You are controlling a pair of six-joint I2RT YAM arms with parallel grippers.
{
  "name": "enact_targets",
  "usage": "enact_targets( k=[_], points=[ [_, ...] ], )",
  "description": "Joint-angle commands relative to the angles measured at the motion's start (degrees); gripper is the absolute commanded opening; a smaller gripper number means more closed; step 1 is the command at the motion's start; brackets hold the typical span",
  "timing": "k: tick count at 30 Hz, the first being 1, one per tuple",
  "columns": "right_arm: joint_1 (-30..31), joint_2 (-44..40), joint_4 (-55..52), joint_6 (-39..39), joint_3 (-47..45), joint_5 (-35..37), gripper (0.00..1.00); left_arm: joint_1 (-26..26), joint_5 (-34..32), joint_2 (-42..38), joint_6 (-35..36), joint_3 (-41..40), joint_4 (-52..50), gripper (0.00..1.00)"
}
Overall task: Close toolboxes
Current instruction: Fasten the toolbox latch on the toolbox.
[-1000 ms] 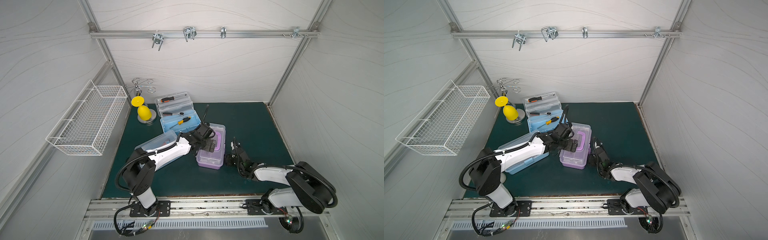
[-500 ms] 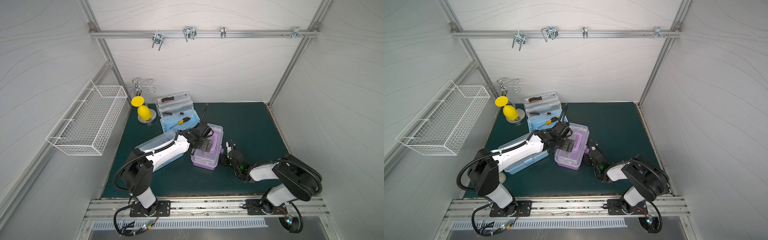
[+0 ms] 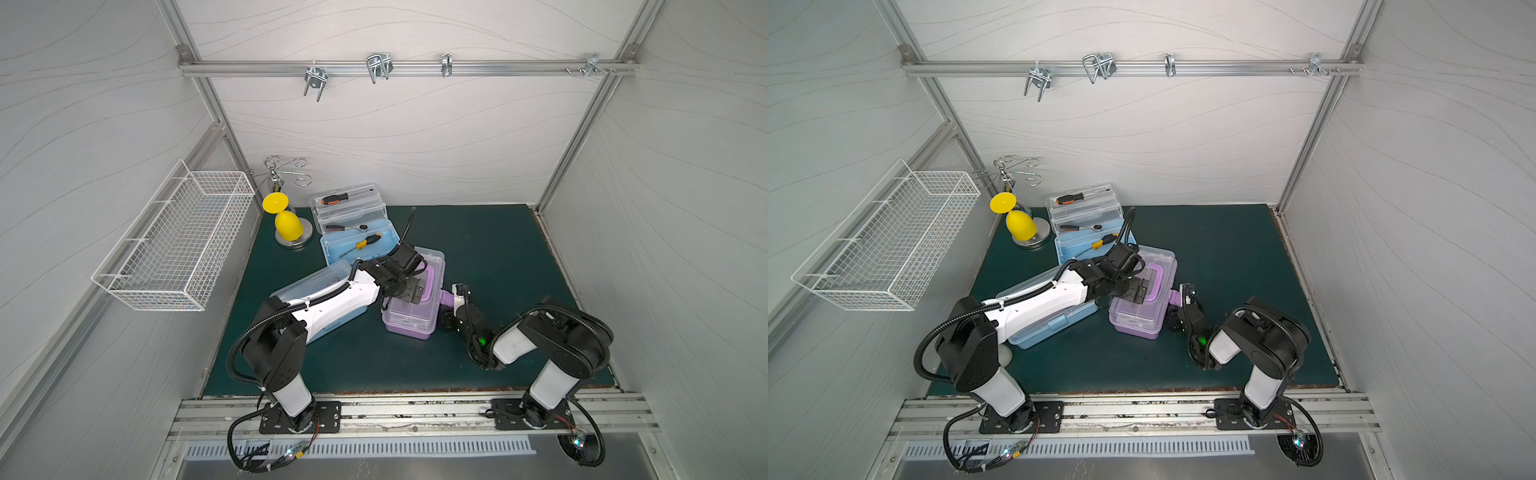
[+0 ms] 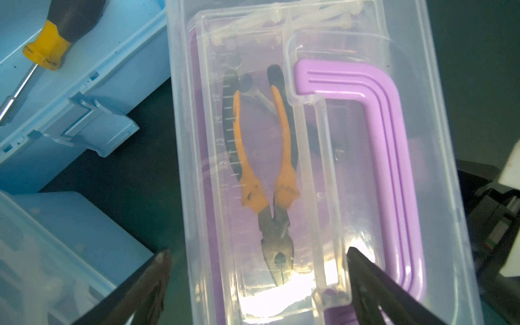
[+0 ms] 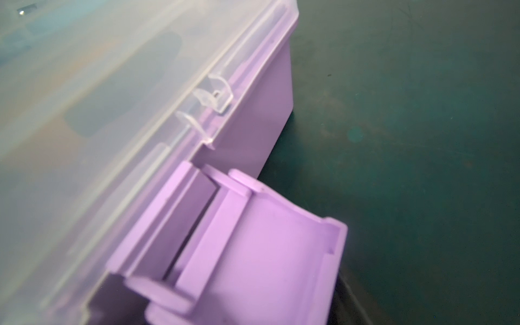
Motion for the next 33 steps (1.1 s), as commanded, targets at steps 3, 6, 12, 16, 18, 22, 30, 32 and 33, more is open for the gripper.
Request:
enact_targets(
  k=[3, 6, 12, 16, 18, 22, 30, 32, 33],
  points=[
    [0.5, -7.2, -9.7, -0.7, 1.2, 3.3, 0.63, -0.1, 0.2, 2.2, 0.9, -3.3, -6.4, 0.97],
    [0.5, -11.1, -15.0, -0.9, 1.9, 5.0, 0.64, -0.1, 0.6, 2.0, 0.8, -3.5, -6.0, 0.97],
    [0.2, -15.9, -21.2, -2.3, 3.3, 6.1, 0.66, -0.1, 0.9, 1.9, 0.9, -3.7, -5.9, 0.96],
    [-1.1, -18.7, -24.7, -3.1, 4.1, 2.3, 0.67, -0.1, 1.0, 1.5, 0.9, -4.1, -5.6, 0.97],
    [-2.0, -20.6, -27.9, -2.8, 4.9, -0.2, 0.69, -0.1, 1.0, 1.3, 0.8, -4.2, -5.5, 0.97],
    [-6.0, -25.2, -35.4, 0.0, 6.5, -9.9, 0.68, -0.1, 1.0, 0.9, 0.8, -4.6, -5.1, 0.97],
    [-9.6, -29.7, -40.6, 6.2, 7.8, -25.2, 0.68, -0.1, 1.5, 0.9, 0.7, -4.9, -4.6, 0.97],
    [-9.9, -29.3, -39.7, 8.2, 7.8, -28.3, 0.67, -0.1, 1.6, 0.8, 0.6, -5.1, -4.4, 0.97],
    [-10.0, -29.1, -39.4, 9.1, 7.9, -29.5, 0.65, -0.1, 1.7, 0.8, 0.6, -5.2, -4.3, 0.96]
  ],
)
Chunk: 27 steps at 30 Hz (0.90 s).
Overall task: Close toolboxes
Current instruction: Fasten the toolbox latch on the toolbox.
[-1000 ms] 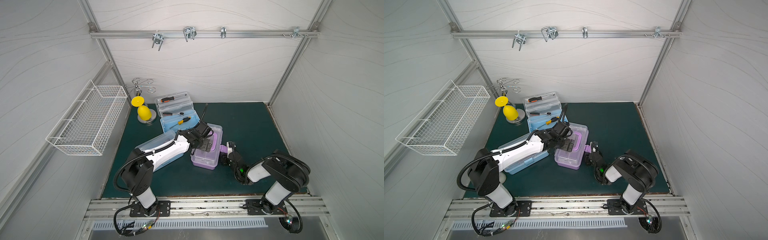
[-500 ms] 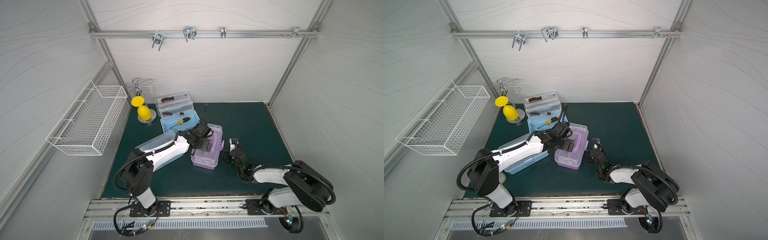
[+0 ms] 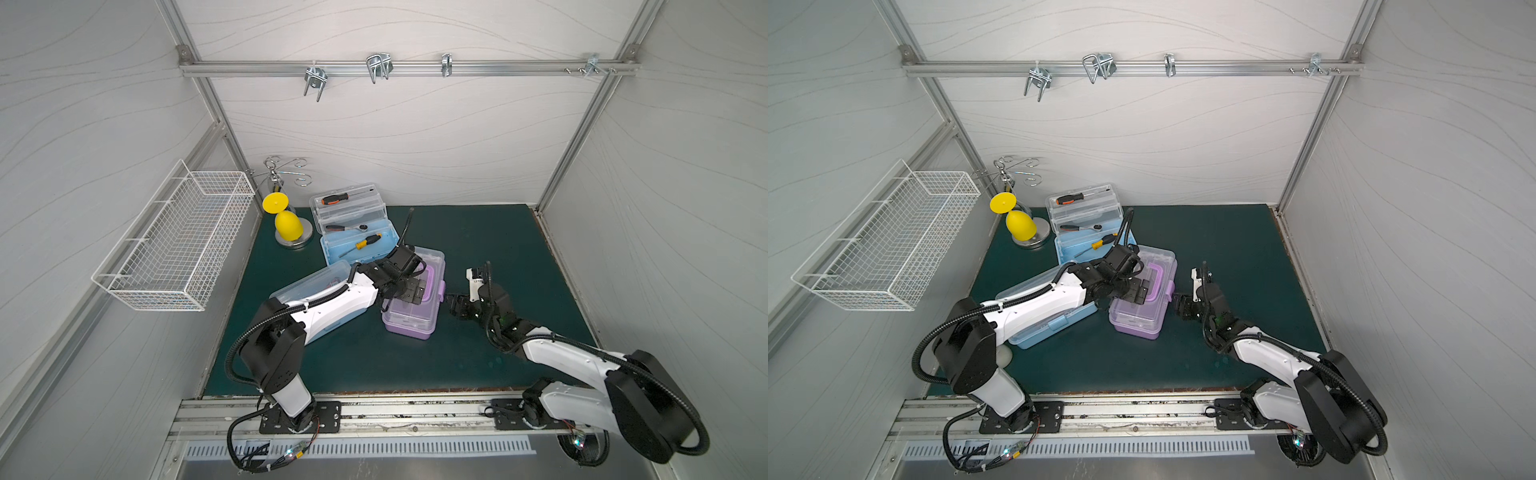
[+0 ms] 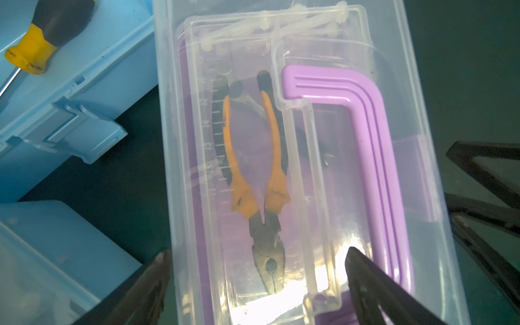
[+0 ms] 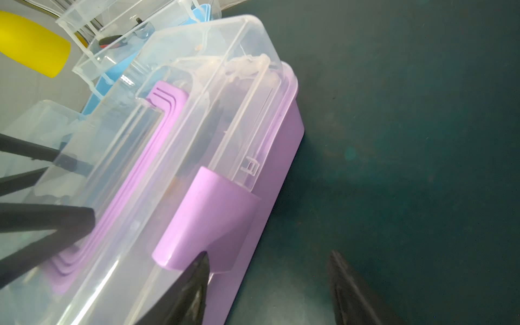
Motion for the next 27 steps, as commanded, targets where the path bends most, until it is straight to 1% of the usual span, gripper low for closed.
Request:
enact_targets(
  k=[1, 8, 11, 16, 22, 27],
  points=[
    [0.0, 0.2, -0.5, 5.0, 0.8, -9.9, 0.64, -0.1, 0.2, 1.7, 0.6, -2.8, -7.4, 0.96],
    [-0.5, -0.7, 1.4, 11.5, 0.2, -12.2, 0.56, -0.1, 0.4, 1.3, 0.5, -3.5, -7.2, 0.97],
    [-0.7, -2.0, 1.7, 13.2, 0.0, -12.4, 0.55, -0.1, 0.3, 1.0, 0.5, -3.8, -7.1, 0.96],
    [-1.5, -3.0, 1.2, 14.5, 0.7, -12.8, 0.53, -0.1, 0.5, 1.0, 0.4, -4.2, -6.7, 0.96],
    [-4.2, -1.5, 2.7, 15.8, 1.2, -15.1, 0.49, -0.1, 0.7, 1.2, 0.4, -4.2, -6.5, 0.96],
    [-5.1, -0.5, 2.7, 16.2, 2.4, -16.7, 0.47, -0.1, 0.8, 1.2, 0.3, -4.4, -6.4, 0.96]
  ],
)
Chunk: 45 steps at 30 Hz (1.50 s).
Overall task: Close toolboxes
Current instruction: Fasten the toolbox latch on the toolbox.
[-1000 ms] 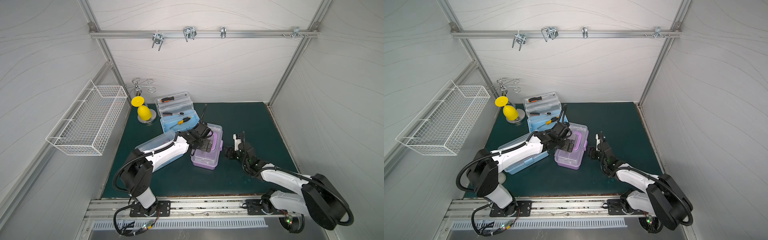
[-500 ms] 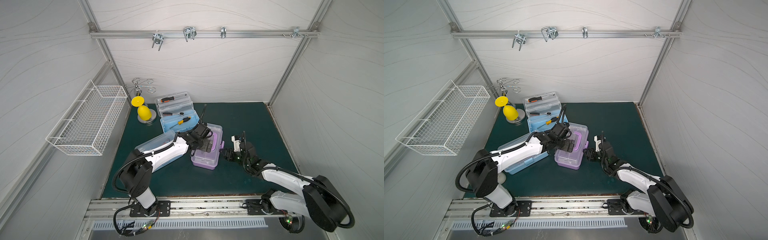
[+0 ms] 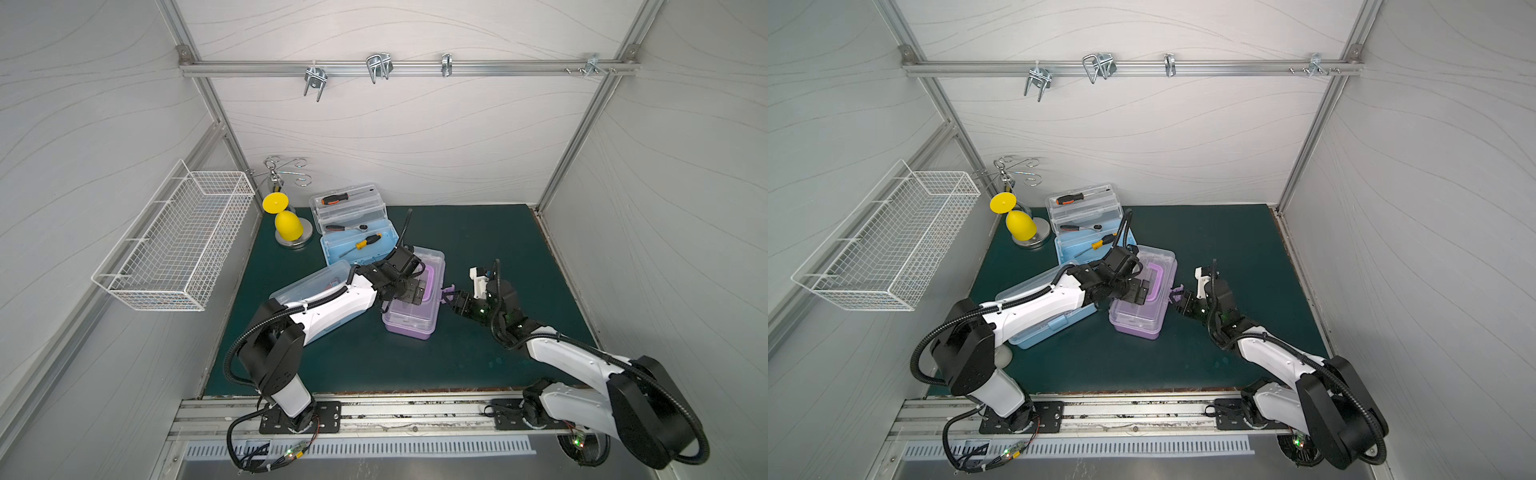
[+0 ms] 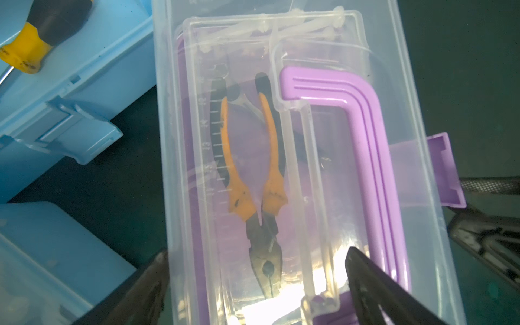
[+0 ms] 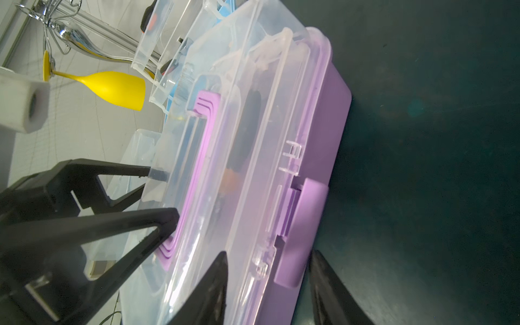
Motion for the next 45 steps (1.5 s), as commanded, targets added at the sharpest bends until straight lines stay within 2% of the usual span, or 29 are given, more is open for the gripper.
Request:
enact_targets(
  k=[1, 5, 19, 45],
  points=[
    [-0.6, 0.9, 1.6, 1.2, 2.3, -2.2, 0.47, -0.1, 0.3, 1.8, 0.9, -2.9, -8.4, 0.96],
    [-0.9, 1.7, 1.4, 1.6, 3.6, -3.1, 0.47, -0.1, 0.3, 1.8, 0.8, -3.0, -8.2, 0.96],
    [-1.5, 4.3, -5.7, 1.2, 7.1, -2.7, 0.30, -0.1, 0.5, 2.0, 0.8, -3.3, -7.9, 0.96],
    [-1.4, 9.3, -5.9, 0.2, 10.0, -6.8, 0.17, -0.1, 0.9, 2.7, 1.2, -2.7, -7.9, 0.96]
  ],
)
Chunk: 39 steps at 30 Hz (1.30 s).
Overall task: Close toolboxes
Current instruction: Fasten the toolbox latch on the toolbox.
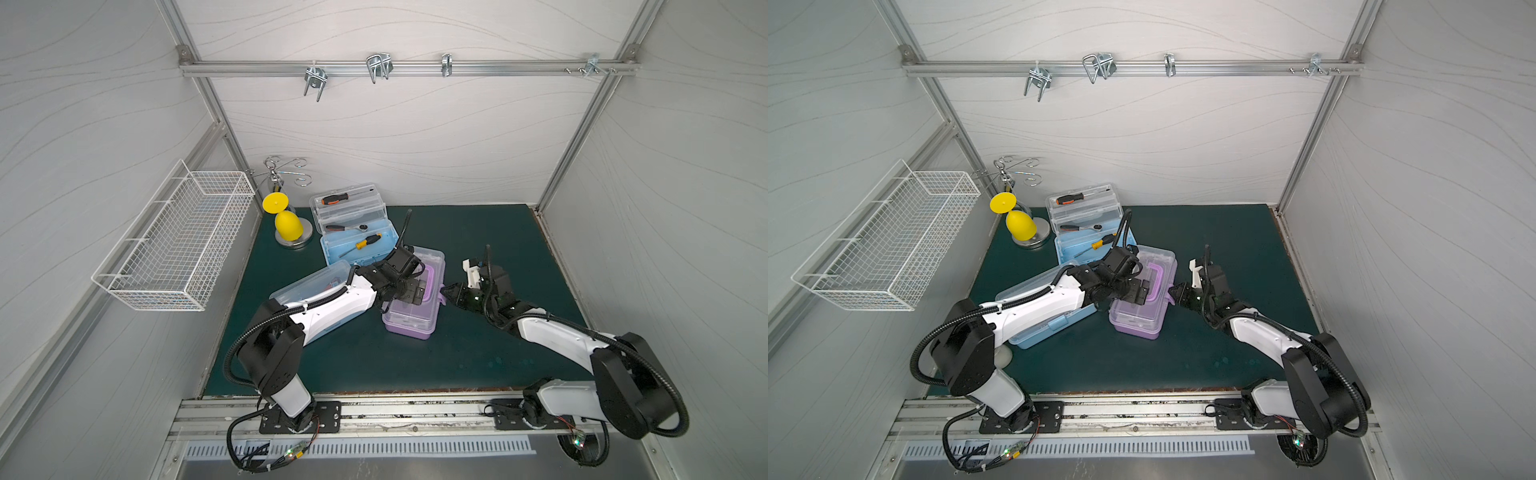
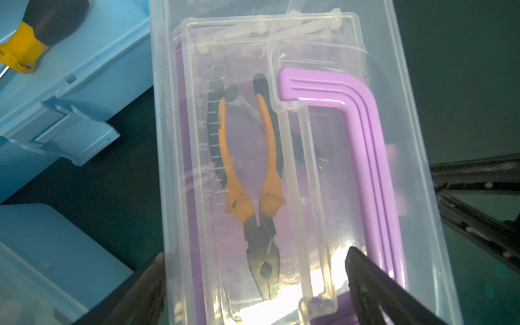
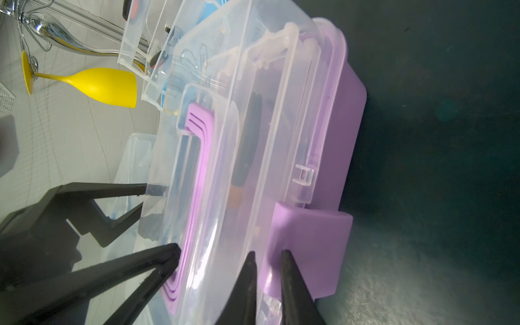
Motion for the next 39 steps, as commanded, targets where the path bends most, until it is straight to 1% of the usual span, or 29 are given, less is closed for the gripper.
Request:
enact_targets(
  k=[1, 11, 14, 20, 25, 29, 36, 39],
  points=[
    [0.1, 0.9, -0.4, -0.4, 1.3, -1.7, 0.17, -0.1, 0.6, 2.9, 1.4, -2.2, -8.7, 0.96],
    [0.8, 2.7, -1.5, -1.1, 2.6, -1.3, 0.12, -0.1, 0.9, 3.0, 1.4, -2.3, -8.5, 0.96],
    [1.8, 3.0, -3.8, -2.0, 3.7, 0.6, 0.11, -0.1, 1.1, 3.1, 1.3, -2.5, -8.3, 0.96],
    [4.6, 3.3, -10.8, -5.5, 6.7, 7.1, 0.10, -0.1, 1.2, 3.3, 1.1, -2.9, -7.8, 0.96],
    [6.0, 3.2, -14.7, -8.0, 8.7, 11.0, 0.15, -0.1, 1.3, 3.4, 0.9, -3.5, -7.4, 0.96],
    [6.0, 2.8, -15.8, -8.9, 9.6, 11.6, 0.19, -0.1, 1.3, 3.4, 0.7, -3.8, -7.2, 0.96],
    [5.9, 2.3, -18.7, -10.1, 11.3, 12.4, 0.22, -0.1, 1.5, 3.6, 0.5, -4.2, -7.0, 0.96],
    [5.6, 2.0, -19.8, -10.3, 11.4, 12.5, 0.26, -0.1, 1.6, 3.8, 0.5, -4.1, -6.9, 0.96]
  ],
)
